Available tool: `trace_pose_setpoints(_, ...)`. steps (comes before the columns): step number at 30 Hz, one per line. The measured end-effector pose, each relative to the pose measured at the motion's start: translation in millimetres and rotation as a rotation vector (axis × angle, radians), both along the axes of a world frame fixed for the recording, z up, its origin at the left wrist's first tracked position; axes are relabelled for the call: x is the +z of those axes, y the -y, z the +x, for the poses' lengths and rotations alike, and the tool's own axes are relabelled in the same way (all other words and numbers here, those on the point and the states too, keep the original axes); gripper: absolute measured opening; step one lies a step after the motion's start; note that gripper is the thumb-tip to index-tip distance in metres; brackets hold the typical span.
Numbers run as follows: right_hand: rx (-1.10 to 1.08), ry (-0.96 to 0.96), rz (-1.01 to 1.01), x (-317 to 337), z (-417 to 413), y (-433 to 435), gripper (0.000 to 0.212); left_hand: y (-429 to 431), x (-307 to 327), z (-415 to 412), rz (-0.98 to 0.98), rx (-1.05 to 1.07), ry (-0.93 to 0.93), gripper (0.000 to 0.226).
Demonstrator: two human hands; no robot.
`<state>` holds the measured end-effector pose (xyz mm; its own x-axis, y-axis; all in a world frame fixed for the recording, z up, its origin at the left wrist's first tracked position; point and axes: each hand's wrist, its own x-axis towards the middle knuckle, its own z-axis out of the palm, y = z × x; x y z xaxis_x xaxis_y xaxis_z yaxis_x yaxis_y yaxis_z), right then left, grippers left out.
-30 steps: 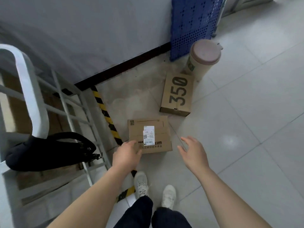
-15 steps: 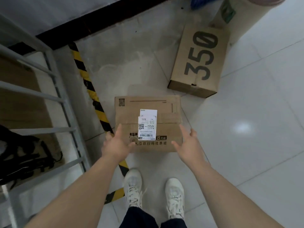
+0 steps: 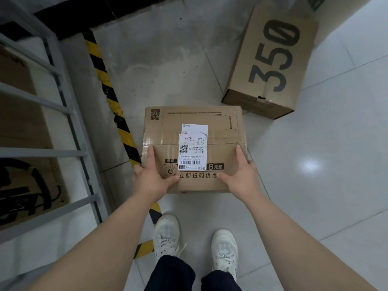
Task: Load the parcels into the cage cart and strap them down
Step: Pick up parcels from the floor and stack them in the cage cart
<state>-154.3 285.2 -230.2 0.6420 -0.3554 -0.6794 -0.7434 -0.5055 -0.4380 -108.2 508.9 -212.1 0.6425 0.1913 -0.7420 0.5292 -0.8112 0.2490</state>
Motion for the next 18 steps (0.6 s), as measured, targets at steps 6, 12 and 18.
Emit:
trace_pose_setpoints(6, 0.024, 0.064, -0.049, 103.2, 10.2, 9.7, 0.097, 9.6, 102.3, -2.1, -0.058, 0.087, 0.072, 0.107)
trace_pose_setpoints(12, 0.053, 0.206, -0.107, 256.9, 28.8, 12.6, 0.094, 14.8, 246.3, 5.3, -0.112, 0.155, 0.225, 0.104)
trace_pose_setpoints(18, 0.122, 0.359, -0.190, 424.6, 39.3, 11.4, 0.091, 12.2, 400.9, 1.5, -0.178, 0.222, 0.402, 0.101)
